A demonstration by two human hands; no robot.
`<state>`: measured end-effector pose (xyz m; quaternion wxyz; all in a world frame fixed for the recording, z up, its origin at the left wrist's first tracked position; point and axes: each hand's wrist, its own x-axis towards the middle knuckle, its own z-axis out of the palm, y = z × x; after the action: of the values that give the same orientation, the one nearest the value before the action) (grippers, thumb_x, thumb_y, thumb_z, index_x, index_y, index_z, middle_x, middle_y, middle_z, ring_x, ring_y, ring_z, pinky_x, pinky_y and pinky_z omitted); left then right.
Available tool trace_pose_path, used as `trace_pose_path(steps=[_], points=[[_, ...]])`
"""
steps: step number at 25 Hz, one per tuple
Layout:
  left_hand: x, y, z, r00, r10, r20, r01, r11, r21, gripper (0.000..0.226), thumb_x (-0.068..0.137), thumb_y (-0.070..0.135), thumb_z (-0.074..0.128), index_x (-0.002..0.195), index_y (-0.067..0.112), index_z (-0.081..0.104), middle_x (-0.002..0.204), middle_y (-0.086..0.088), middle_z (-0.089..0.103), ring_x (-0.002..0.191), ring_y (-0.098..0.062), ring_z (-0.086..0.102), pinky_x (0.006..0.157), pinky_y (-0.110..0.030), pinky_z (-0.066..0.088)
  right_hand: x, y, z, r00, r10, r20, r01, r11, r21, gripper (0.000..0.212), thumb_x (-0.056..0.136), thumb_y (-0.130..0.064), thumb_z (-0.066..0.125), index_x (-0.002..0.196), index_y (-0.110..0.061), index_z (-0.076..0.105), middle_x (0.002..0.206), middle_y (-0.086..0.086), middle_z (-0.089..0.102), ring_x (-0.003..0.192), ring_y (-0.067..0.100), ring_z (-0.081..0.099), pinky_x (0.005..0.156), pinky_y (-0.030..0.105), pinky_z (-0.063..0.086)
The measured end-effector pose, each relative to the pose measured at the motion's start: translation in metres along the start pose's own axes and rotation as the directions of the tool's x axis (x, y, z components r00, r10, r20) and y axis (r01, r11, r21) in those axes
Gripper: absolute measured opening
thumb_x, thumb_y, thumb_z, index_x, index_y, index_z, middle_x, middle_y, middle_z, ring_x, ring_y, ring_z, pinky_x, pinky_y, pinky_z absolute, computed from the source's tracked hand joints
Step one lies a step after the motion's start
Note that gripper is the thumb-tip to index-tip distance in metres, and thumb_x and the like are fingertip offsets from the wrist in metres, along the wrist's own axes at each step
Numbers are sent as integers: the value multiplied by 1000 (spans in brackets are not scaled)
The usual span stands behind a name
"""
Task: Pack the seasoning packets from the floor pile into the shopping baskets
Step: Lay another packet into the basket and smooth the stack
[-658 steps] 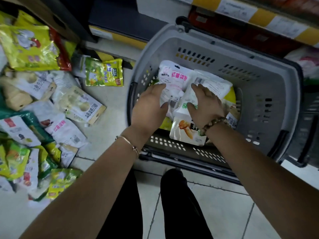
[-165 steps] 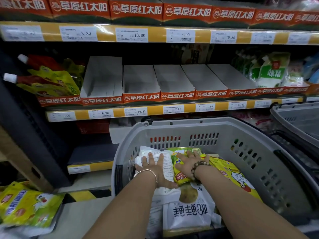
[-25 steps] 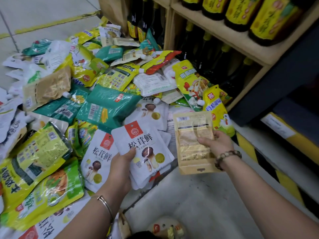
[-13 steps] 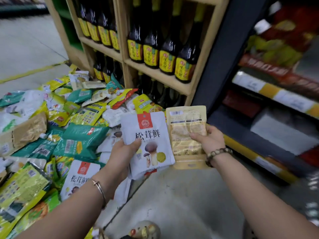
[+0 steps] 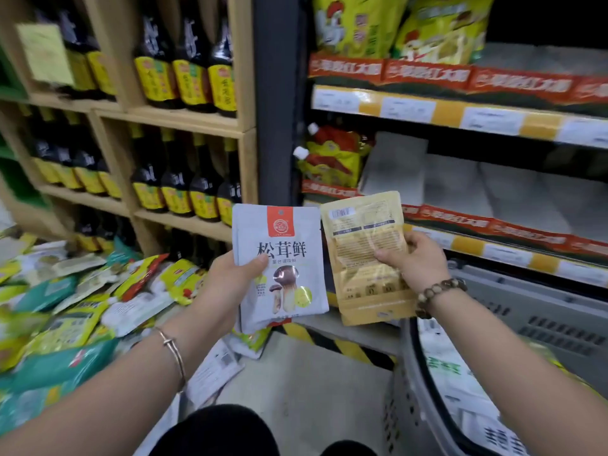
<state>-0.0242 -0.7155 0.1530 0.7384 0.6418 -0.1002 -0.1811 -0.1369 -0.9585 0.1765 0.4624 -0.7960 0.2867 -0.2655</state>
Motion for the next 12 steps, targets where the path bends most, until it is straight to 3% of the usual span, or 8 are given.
trace_pose_path(steps=[4, 8, 12], points=[[-10, 5, 71, 988, -33, 152, 30, 999, 26, 13, 93, 12, 58, 100, 15, 68, 90, -3, 75, 81, -23, 72, 70, -37, 57, -14, 21, -76, 987, 64, -147, -67, 998, -16, 29, 72, -18, 78, 94, -16, 59, 79, -9, 60, 70, 1, 56, 57, 15, 40], [-27, -7, 137, 949, -121, 292, 101, 992, 81, 16, 95, 14, 56, 107, 13, 67, 98, -8, 74, 89, -30, 70, 81, -45, 56, -40, 49, -142, 956, 119, -269, -128, 992, -16, 22, 73, -13, 78, 83, -20, 59, 76, -10, 61, 66, -1, 56, 49, 9, 39], [-48, -31, 194, 906, -153, 394, 113, 986, 123, 15, 96, 10, 53, 95, 18, 66, 82, 3, 73, 68, -14, 70, 54, -24, 53, -68, 84, -191, 896, 193, -400, -256, 960, -111, 26, 73, -21, 78, 92, -17, 60, 83, -5, 63, 70, 6, 56, 57, 21, 39]])
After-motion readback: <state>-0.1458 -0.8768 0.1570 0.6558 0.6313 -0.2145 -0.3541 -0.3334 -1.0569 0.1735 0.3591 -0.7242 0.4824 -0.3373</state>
